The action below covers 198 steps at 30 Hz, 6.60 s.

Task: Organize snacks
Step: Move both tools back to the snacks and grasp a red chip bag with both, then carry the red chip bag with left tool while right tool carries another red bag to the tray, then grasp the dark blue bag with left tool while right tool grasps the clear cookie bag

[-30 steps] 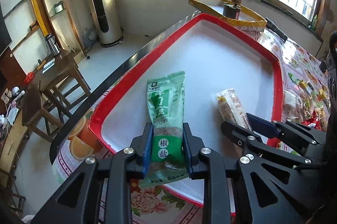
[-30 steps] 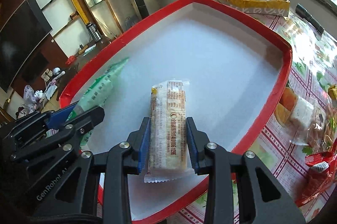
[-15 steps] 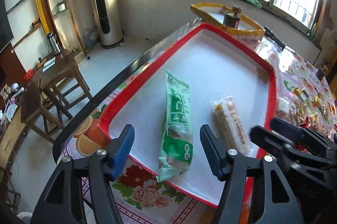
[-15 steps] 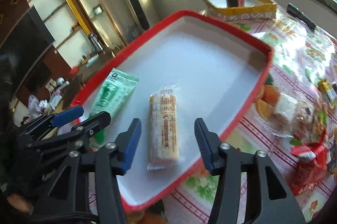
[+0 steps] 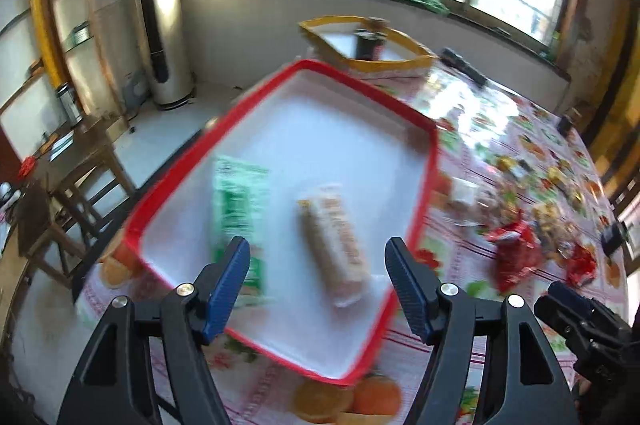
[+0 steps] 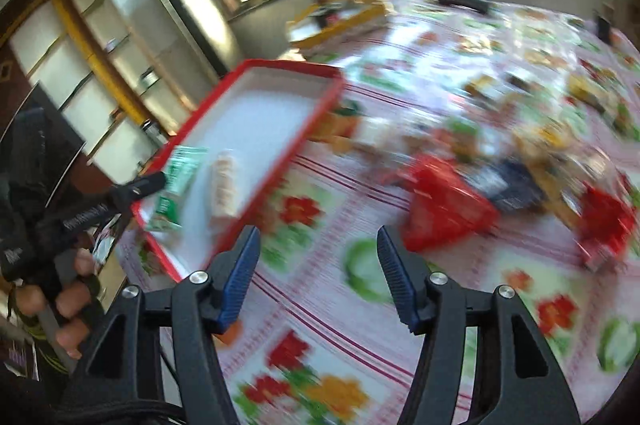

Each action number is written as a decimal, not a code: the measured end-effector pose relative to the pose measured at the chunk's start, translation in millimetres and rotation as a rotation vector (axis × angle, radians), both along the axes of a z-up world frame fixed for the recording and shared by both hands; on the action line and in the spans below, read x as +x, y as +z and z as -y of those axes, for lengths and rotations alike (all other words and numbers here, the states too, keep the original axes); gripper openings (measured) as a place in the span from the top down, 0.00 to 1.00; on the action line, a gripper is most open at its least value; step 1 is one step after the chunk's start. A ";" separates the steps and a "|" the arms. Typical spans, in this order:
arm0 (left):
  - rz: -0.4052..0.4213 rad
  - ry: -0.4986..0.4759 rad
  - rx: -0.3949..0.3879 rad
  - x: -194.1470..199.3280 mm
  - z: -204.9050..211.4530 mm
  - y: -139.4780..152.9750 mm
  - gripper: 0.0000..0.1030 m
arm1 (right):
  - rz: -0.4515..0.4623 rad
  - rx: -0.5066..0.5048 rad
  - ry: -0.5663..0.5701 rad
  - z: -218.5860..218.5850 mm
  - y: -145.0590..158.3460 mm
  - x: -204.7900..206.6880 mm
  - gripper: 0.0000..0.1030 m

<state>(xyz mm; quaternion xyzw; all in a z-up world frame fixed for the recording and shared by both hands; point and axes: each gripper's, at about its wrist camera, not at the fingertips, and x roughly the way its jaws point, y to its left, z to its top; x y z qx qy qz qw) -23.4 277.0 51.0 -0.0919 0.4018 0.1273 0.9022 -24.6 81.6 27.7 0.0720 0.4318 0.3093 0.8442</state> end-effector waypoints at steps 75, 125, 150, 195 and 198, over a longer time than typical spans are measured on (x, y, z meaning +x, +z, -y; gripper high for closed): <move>-0.058 -0.120 0.018 25.3 101.4 -5.6 0.54 | 0.050 -0.044 -0.215 85.6 10.0 11.1 0.52; -0.095 0.171 0.036 65.8 -55.5 -16.9 0.55 | 0.033 -0.036 0.160 -132.3 2.2 99.7 0.52; -0.062 0.159 0.081 50.7 -34.2 1.5 0.33 | -0.004 0.045 0.070 -72.0 2.0 88.5 0.34; -0.090 -0.566 0.130 82.3 191.2 -21.5 0.30 | -0.042 -0.076 -0.369 156.4 -38.0 85.0 0.29; -0.085 -0.638 0.167 96.9 204.2 -27.3 0.30 | -0.026 -0.108 -0.332 157.4 -36.2 96.6 0.28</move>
